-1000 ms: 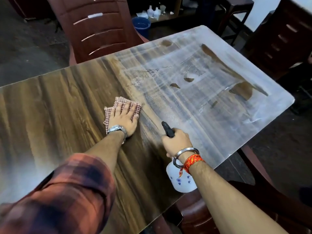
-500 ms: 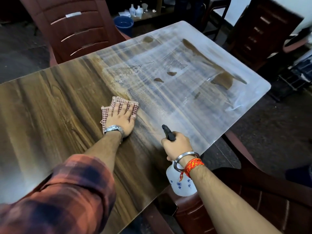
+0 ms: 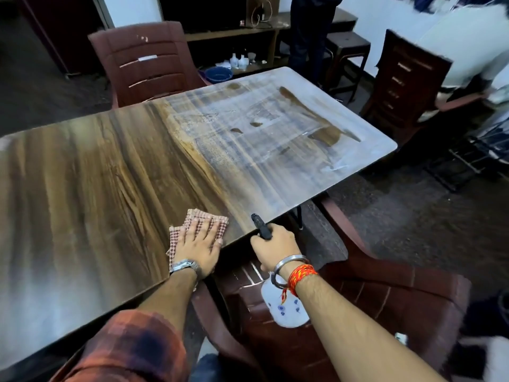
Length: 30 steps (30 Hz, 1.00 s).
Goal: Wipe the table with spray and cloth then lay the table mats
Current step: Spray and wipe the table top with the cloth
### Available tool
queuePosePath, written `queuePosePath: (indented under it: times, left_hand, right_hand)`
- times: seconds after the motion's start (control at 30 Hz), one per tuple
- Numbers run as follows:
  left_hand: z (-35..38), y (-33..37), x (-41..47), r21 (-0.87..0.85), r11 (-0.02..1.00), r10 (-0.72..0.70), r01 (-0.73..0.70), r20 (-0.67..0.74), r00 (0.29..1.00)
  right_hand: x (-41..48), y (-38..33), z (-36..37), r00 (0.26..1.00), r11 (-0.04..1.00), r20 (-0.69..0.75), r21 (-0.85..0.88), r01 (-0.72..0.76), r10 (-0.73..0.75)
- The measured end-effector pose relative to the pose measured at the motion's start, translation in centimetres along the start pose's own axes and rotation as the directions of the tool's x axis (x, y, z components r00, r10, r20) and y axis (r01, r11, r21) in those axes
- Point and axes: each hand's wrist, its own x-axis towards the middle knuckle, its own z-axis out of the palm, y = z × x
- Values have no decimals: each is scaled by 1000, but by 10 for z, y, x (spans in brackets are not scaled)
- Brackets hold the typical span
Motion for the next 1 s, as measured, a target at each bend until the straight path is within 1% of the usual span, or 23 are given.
queuePosePath:
  times: [0.1, 0.2, 0.33, 0.47, 0.63, 0.8, 1.0]
  left_hand:
    - [6, -5, -29, -37, 995, -96, 97, 28, 995]
    - [6, -2, -41, -48, 979, -196, 197, 26, 980]
    - [2, 28, -33, -121, 947, -296, 298, 36, 955]
    - [5, 59, -16, -151, 942, -297, 300, 44, 954]
    - [-1, 91, -1, -168, 935, -302, 311, 79, 950]
    - [1, 115, 11, -165, 905, -388, 393, 58, 920]
    - [7, 171, 33, -208, 847, -486, 488, 64, 871]
  right_hand:
    - [-14, 18, -13, 999, 999, 13, -8, 38, -38]
    - [-15, 28, -29, 998, 998, 3, 1, 63, -63]
    - [-11, 36, -44, 999, 999, 2, -4, 36, -36]
    - [-5, 42, -56, 999, 999, 7, -7, 48, -48]
    - [7, 50, -85, 999, 999, -9, 34, 40, -40]
    - [32, 56, -120, 996, 996, 12, 18, 88, -88]
    - [76, 82, -175, 977, 980, 81, 19, 198, -199]
